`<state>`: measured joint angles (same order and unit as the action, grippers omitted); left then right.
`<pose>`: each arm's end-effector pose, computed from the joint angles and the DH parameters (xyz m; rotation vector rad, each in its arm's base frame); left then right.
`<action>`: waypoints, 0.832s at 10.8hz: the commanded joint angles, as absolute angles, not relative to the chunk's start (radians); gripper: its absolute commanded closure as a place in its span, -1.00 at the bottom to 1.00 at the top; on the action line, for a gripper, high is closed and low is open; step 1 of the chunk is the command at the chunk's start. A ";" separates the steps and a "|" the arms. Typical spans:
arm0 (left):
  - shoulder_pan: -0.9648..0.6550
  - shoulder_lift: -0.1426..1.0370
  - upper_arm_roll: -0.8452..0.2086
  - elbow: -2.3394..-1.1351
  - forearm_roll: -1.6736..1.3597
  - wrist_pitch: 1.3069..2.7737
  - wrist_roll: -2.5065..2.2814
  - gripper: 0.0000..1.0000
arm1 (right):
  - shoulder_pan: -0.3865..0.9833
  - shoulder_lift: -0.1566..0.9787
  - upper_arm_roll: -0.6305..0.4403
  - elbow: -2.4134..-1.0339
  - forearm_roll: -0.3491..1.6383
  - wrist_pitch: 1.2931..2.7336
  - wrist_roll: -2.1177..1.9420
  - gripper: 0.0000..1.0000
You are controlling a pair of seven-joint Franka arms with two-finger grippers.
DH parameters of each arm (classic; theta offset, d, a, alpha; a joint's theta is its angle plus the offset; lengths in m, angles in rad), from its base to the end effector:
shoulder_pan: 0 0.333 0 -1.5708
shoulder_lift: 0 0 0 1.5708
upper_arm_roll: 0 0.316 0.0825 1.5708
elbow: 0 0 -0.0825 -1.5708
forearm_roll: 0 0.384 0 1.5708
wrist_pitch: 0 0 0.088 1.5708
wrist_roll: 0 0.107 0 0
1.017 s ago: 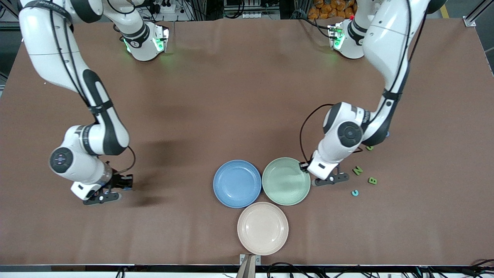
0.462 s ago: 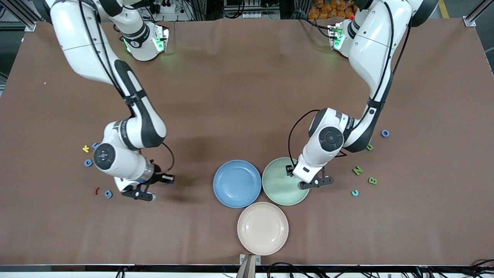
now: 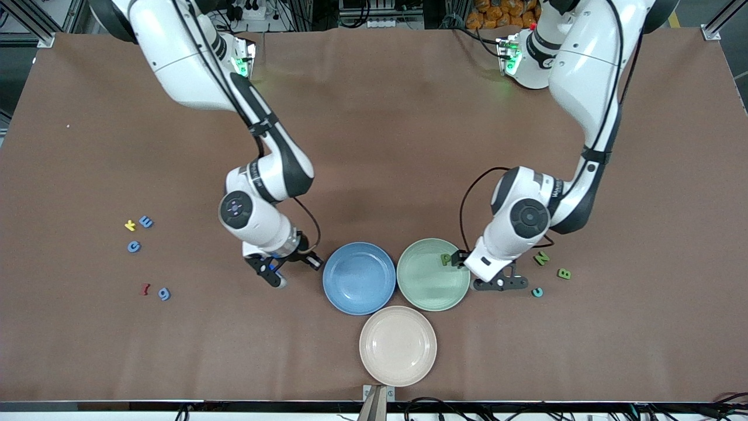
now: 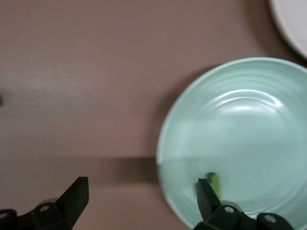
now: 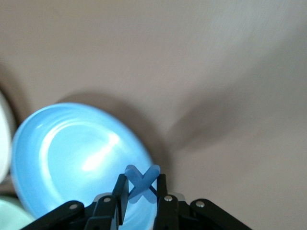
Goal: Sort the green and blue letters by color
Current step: 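Drop the blue X into the blue plate while the left gripper releases the d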
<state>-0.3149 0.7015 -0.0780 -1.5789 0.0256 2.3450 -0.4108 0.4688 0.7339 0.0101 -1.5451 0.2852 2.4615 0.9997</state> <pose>0.6562 -0.2629 0.2336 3.0860 0.0318 0.0763 0.6434 0.3323 0.2360 -2.6793 1.0240 0.0070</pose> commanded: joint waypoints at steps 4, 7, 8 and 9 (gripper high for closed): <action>-0.134 0.585 -0.087 -1.758 0.054 2.338 -0.149 -1.00 | 0.523 0.857 0.002 -1.356 0.293 2.491 1.285 -0.95; -0.069 0.601 -0.087 -1.773 0.087 2.338 -0.150 -1.00 | 0.508 0.856 -0.002 -1.356 0.284 2.493 1.243 -1.00; -0.060 0.610 -0.086 -1.773 0.087 2.338 -0.208 -1.00 | 0.505 0.856 -0.003 -1.356 0.284 2.491 1.217 -1.00; -0.058 0.614 -0.083 -1.772 0.087 2.338 -0.269 -1.00 | 0.494 0.854 -0.005 -1.358 0.267 2.490 1.166 -1.00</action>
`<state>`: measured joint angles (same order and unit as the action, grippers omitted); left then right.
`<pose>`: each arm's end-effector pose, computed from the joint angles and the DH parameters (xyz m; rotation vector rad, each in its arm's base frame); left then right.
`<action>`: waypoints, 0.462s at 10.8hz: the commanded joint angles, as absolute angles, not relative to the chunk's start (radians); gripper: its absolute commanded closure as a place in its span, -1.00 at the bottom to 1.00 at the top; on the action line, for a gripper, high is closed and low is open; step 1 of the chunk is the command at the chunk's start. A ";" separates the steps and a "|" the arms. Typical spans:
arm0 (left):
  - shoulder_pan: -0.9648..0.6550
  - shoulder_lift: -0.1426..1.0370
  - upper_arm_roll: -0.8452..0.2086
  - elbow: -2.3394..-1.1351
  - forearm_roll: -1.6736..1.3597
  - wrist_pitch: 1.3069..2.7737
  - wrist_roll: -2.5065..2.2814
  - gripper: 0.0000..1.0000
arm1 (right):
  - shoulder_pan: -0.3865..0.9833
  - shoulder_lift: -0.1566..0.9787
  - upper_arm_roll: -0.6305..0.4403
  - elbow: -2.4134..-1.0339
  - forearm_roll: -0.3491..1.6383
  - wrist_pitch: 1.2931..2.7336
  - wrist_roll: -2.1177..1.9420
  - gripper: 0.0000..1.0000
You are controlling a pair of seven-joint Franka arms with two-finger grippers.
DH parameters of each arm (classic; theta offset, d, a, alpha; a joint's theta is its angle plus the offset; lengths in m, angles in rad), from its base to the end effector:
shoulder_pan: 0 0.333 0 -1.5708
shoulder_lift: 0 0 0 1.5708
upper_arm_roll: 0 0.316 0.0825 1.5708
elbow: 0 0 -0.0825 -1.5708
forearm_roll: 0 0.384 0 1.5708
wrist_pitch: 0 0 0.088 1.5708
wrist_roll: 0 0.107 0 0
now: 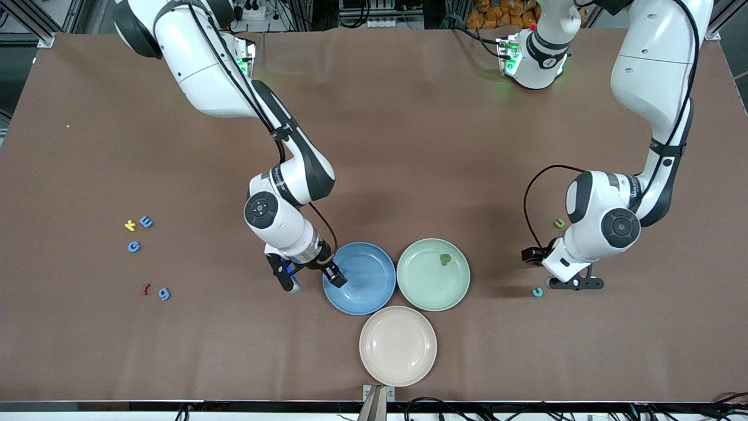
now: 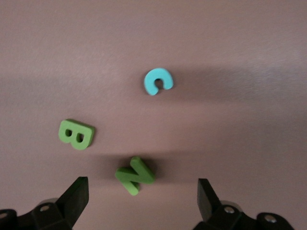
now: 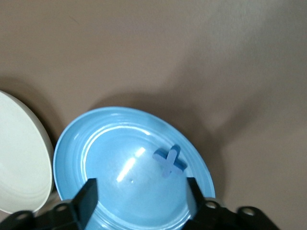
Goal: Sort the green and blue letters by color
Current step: 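Grasp the green N with the left gripper while the right gripper reaches the 6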
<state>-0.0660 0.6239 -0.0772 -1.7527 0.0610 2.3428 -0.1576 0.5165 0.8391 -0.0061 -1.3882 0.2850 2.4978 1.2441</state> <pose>0.6555 -0.0894 0.2125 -3.1387 0.0237 0.0492 0.6617 0.3697 0.2339 -2.5072 1.2678 -0.0293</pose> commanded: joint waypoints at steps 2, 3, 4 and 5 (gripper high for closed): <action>-0.058 0.617 -0.083 -1.772 0.087 2.338 -0.391 -1.00 | 0.409 0.850 -0.003 -1.364 0.187 2.450 0.993 -1.00; -0.058 0.623 -0.083 -1.770 0.087 2.339 -0.449 -1.00 | 0.378 0.844 -0.003 -1.361 0.181 2.394 0.891 -1.00; -0.058 0.630 -0.083 -1.770 0.089 2.345 -0.484 -1.00 | 0.344 0.835 -0.003 -1.361 0.179 2.344 0.780 -1.00; -0.058 0.643 -0.083 -1.767 0.090 2.355 -0.491 -1.00 | 0.310 0.833 -0.005 -1.361 0.176 2.307 0.667 -1.00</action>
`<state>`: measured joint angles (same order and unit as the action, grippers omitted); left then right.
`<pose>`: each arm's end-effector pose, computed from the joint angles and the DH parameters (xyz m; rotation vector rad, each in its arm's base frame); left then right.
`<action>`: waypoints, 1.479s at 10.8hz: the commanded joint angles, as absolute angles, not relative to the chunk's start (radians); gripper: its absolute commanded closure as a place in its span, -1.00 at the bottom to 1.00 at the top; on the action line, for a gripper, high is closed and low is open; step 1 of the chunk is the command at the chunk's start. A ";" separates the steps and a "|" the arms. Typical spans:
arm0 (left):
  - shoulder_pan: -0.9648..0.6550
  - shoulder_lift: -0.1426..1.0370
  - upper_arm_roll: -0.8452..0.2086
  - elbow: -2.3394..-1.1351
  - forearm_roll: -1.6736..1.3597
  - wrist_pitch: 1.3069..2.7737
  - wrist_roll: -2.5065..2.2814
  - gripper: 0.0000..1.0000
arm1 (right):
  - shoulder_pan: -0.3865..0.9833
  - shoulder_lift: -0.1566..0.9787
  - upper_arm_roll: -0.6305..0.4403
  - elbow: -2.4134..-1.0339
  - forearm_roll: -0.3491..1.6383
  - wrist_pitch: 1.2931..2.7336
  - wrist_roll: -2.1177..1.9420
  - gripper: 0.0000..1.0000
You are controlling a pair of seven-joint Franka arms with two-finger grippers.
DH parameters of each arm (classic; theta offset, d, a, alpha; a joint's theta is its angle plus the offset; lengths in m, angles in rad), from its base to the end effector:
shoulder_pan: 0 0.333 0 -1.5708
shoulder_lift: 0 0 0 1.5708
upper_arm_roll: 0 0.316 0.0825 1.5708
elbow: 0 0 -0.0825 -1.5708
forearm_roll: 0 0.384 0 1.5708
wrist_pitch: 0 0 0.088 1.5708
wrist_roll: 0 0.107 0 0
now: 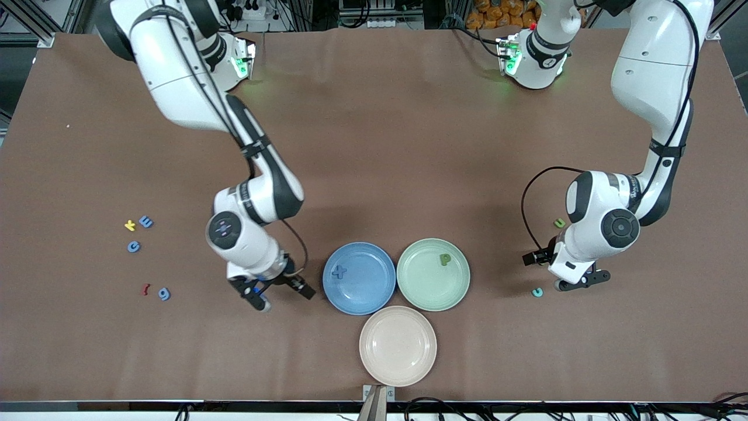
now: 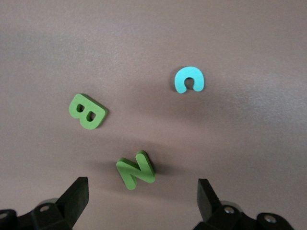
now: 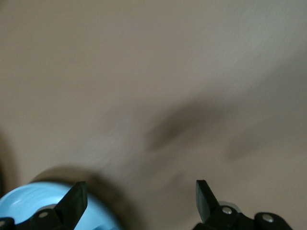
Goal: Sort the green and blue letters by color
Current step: 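Grasp the green N with the left gripper while the right gripper reaches the 6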
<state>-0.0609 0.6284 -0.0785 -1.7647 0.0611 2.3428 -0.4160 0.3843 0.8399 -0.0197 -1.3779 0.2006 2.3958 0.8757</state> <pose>0.6513 -0.0865 0.2047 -3.1074 -0.3853 0.0735 0.7009 0.2728 0.2273 -2.7790 0.9188 -0.0976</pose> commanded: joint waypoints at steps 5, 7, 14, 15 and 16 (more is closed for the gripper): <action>-0.034 0.675 -0.083 -1.802 0.091 2.453 -0.494 -1.00 | 0.177 0.827 -0.034 -1.367 0.011 2.206 0.127 -1.00; -0.034 0.673 -0.083 -1.805 0.091 2.454 -0.491 -0.48 | 0.117 0.828 -0.035 -1.367 0.008 2.206 -0.060 -1.00; -0.040 0.601 -0.083 -1.907 0.117 2.490 -0.485 0.38 | -0.027 0.841 -0.035 -1.390 0.003 2.223 -0.493 -1.00; -0.040 0.600 -0.083 -1.901 0.117 2.490 -0.482 0.45 | -0.032 0.842 -0.035 -1.391 0.005 2.238 -0.518 -1.00; -0.041 0.598 -0.083 -1.896 0.115 2.488 -0.480 0.49 | -0.034 0.847 -0.037 -1.391 0.003 2.241 -0.522 -1.00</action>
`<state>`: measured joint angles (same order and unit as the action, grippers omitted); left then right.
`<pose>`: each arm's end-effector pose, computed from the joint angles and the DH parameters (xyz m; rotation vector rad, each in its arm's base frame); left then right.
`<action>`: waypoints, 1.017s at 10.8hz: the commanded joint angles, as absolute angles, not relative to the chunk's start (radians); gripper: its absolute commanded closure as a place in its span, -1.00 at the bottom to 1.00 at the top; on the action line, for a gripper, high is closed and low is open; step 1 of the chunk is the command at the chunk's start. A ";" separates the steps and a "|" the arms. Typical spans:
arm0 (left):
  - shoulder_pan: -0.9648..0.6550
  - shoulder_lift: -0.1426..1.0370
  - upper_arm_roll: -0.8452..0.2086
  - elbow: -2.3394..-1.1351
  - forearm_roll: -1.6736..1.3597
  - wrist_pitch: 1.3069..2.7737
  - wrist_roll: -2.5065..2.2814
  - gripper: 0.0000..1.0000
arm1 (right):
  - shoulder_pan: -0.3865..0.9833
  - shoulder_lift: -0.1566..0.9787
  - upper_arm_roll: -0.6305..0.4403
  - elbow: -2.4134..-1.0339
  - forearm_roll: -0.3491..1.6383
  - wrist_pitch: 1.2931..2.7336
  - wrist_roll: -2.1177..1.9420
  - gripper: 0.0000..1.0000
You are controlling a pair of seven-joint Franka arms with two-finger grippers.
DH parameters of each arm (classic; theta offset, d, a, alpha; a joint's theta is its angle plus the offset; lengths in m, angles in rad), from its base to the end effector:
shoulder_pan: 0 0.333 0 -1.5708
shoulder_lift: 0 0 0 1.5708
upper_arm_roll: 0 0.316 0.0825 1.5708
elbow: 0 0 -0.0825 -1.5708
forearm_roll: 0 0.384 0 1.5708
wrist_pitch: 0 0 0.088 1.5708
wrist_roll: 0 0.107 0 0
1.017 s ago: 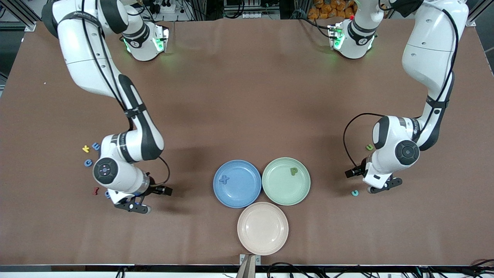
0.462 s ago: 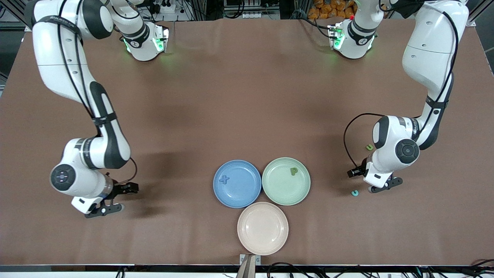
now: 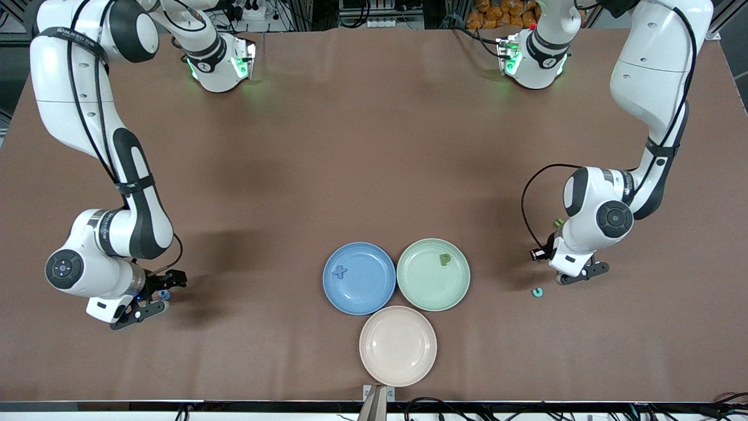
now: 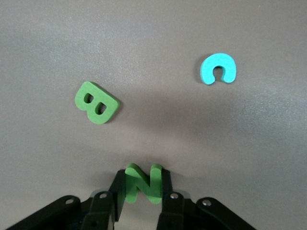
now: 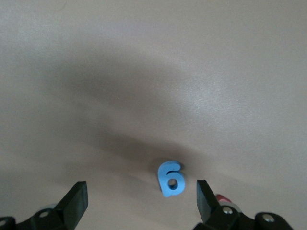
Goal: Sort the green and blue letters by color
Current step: 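Grasp the green N with the left gripper while the right gripper reaches the 6, then drop the green N into the green plate while the right gripper grasps the 6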
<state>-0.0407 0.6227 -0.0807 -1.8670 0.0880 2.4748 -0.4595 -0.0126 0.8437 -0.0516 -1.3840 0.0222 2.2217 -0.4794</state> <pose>0.6321 -0.0750 0.1792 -3.1002 -0.4423 0.0146 0.7318 -0.0386 0.2053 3.0544 0.6492 -0.0161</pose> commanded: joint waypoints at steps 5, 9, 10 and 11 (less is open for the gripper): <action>-0.073 0.563 -0.078 -1.867 0.115 2.471 -0.480 0.56 | -0.052 0.880 -0.035 -1.391 -0.009 2.318 -0.572 -1.00; -0.156 0.528 -0.058 -1.830 0.112 2.415 -0.489 0.57 | -0.057 0.897 -0.035 -1.393 0.005 2.333 -0.571 -1.00; -0.172 0.522 -0.058 -1.824 0.107 2.414 -0.494 0.57 | -0.060 0.897 -0.034 -1.396 0.006 2.333 -0.571 -0.83; -0.198 0.520 -0.057 -1.815 0.104 2.414 -0.495 0.58 | -0.070 0.897 -0.032 -1.408 0.008 2.333 -0.572 0.49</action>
